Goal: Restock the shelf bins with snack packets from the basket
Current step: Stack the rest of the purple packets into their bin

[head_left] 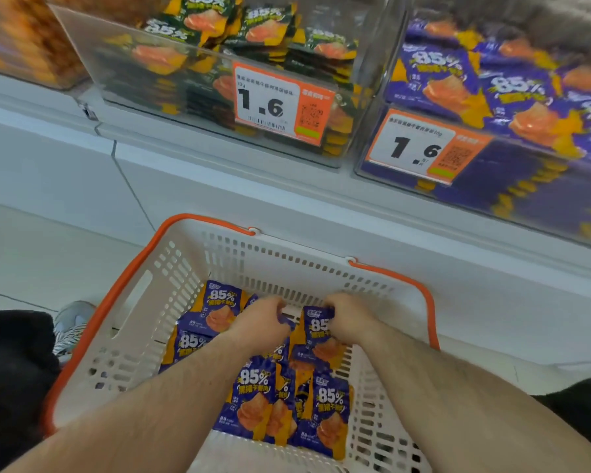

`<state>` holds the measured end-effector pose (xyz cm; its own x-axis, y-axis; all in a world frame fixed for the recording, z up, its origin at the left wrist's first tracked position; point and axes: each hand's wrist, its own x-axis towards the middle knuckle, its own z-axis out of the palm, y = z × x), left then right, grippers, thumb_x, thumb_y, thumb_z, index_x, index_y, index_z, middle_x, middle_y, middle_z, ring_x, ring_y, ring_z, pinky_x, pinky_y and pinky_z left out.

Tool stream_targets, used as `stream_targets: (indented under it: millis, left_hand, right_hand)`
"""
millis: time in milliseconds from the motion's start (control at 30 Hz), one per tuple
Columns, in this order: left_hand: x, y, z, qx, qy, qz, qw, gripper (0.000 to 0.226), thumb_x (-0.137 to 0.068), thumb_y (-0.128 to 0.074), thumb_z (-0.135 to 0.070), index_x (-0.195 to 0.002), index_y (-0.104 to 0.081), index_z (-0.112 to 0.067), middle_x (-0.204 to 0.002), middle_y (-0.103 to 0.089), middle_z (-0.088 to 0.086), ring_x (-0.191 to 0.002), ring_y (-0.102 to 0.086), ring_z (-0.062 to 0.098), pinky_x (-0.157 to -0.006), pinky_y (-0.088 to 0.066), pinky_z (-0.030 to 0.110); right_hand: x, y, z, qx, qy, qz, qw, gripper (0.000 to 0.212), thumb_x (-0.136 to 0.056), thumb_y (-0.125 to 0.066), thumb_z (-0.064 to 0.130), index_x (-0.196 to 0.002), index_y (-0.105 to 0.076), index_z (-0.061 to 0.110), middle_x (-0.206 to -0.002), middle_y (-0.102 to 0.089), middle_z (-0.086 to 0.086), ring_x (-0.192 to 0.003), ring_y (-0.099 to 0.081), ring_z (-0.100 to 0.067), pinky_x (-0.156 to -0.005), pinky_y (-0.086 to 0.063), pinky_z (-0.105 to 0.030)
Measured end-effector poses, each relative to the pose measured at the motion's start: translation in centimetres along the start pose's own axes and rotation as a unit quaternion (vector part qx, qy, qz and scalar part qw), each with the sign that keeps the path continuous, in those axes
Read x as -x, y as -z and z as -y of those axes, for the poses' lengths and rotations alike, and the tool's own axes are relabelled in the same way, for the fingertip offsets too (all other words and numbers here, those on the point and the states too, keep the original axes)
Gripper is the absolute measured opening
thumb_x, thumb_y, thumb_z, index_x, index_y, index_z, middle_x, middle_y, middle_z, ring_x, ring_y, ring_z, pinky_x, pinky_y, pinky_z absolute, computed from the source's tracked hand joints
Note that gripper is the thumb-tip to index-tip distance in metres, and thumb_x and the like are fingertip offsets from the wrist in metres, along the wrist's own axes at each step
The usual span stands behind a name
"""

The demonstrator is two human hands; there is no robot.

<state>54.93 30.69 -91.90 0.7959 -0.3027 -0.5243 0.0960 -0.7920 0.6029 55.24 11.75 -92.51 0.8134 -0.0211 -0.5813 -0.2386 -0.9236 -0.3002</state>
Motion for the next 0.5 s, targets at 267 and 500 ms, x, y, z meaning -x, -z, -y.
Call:
stream_targets:
  millis: [267,500]
  left_hand:
    - [2.3,5.1,-6.1,0.148,-0.118,-0.121,0.974,0.022,-0.092,-0.063,-0.027,-0.113,-0.058,-0.024,-0.099,-0.064,-0.005,-0.077,-0.061,0.01,-0.062,-0.043,0.014]
    - [6.3,10.7,-11.7,0.276,-0.206,-0.169,0.923,0.01,-0.092,-0.064,-0.012,-0.088,-0.064,-0.02,-0.079,-0.073,-0.001,-0.068,-0.068,0.009,-0.059,-0.051,0.024]
  right_hand:
    - [5.8,10.5,5.7,-0.01,0.118,-0.031,0.993,0.028,-0.083,-0.057,0.003,-0.097,-0.06,0.027,-0.099,-0.064,-0.002,-0.091,-0.064,-0.024,-0.073,-0.053,-0.035]
    - [11.9,17.3,6.5,-0.161,0.163,-0.202,0.952,0.035,-0.089,-0.067,0.015,-0.116,-0.046,0.025,-0.101,-0.049,0.006,-0.078,-0.057,-0.017,-0.065,-0.046,-0.028]
